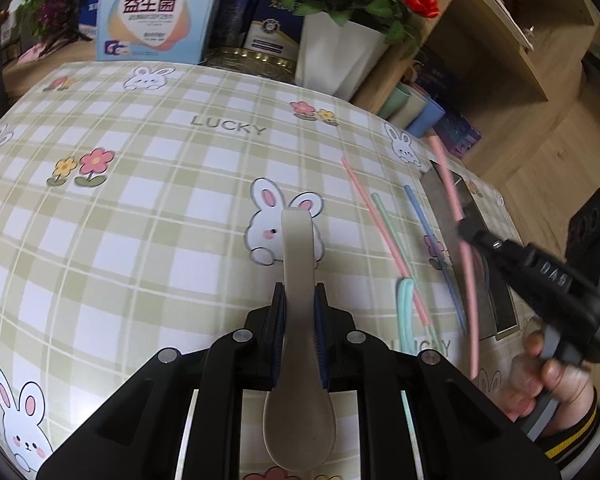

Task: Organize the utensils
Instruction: 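Carry the pink chopstick into the steel caddy and open the right tool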

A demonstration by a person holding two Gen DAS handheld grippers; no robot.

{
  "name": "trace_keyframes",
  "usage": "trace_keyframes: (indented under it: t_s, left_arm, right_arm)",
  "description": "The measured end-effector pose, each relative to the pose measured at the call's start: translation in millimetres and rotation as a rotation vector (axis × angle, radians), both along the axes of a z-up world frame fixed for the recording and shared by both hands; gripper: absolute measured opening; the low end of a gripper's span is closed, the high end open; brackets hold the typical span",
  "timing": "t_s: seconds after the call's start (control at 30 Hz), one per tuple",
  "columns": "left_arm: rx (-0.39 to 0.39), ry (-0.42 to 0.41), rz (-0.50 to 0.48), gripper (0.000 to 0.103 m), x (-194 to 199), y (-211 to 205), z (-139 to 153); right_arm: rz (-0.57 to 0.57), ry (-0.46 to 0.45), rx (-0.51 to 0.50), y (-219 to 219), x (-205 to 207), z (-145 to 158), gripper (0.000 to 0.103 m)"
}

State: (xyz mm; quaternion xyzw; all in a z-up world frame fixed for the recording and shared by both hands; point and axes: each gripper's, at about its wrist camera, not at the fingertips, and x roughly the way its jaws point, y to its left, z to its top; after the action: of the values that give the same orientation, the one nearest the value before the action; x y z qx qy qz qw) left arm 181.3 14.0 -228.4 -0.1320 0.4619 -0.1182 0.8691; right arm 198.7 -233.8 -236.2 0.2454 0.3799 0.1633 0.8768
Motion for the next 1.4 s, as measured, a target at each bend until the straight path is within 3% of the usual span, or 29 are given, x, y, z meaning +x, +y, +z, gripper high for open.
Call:
trace_keyframes:
  t_s: [0.2, 0.37, 0.9, 1.4]
  left_arm:
    - [-0.001, -0.022, -0.009, 0.013, 7.9, -18.1, 8.4]
    - [-0.006, -0.028, -0.019, 0.013, 11.9, -31.5, 9.6]
    - [0.003, -0.004, -0.008, 0.013, 17.9, -30.1, -0.5]
    - [-0.010, 0.019, -0.011, 0.013, 17.7, -29.5, -7.1]
  right_arm:
    - [-0.139, -0.029, 0.015, -69.8, -3.6, 5.5, 0.006]
    - [-0.202, 0.015, 0.016, -102.0, -1.3, -7.5, 0.006]
    - [-0.180, 0.027, -0.159, -88.8, 20.8, -17.1, 0.006]
    - [-0.163, 0.096, -0.168, -82.6, 21.0, -31.6, 0.006]
